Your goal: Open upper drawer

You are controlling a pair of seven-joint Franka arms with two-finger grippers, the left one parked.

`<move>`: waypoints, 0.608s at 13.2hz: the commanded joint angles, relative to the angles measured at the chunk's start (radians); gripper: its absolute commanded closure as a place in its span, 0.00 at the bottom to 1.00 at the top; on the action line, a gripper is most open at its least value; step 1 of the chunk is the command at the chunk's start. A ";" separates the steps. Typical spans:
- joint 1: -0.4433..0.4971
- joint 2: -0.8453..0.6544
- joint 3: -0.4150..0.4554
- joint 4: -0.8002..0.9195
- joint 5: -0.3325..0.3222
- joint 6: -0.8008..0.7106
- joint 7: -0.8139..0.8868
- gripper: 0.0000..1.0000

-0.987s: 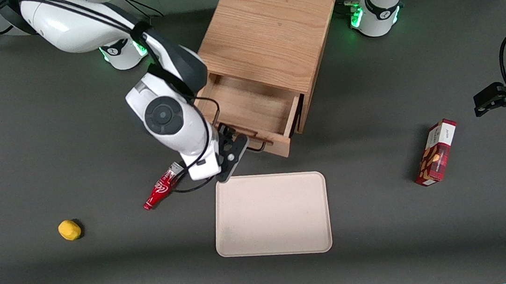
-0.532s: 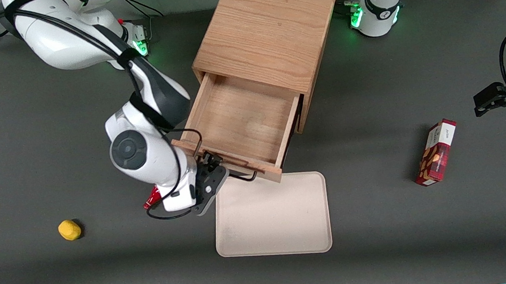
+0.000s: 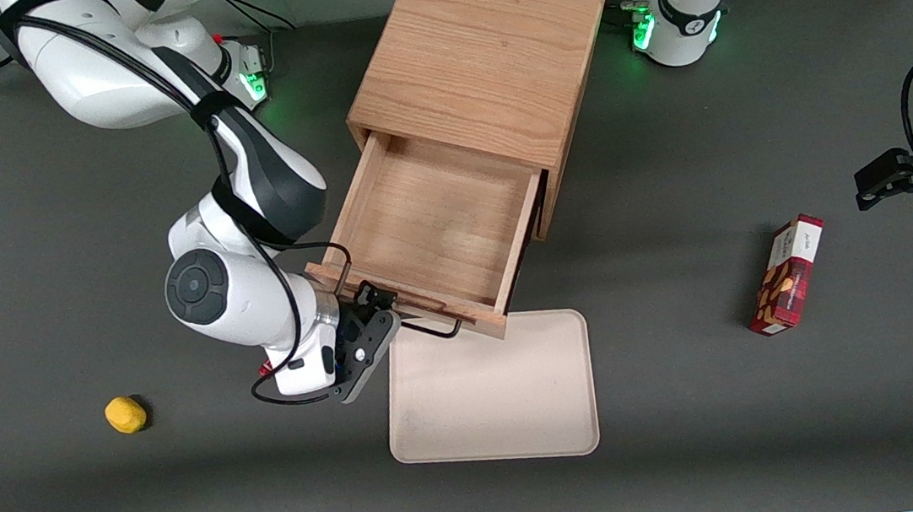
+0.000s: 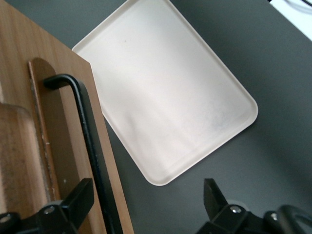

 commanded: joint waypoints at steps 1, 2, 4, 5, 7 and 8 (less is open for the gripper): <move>0.022 0.040 -0.030 0.076 0.029 -0.028 -0.084 0.00; 0.022 0.040 -0.038 0.082 0.030 -0.038 -0.087 0.00; 0.010 0.021 -0.046 0.110 0.041 -0.106 -0.084 0.00; 0.004 -0.009 -0.056 0.108 0.061 -0.129 -0.075 0.00; -0.008 -0.073 -0.127 0.102 0.113 -0.193 -0.060 0.00; -0.018 -0.099 -0.144 0.102 0.118 -0.227 -0.060 0.00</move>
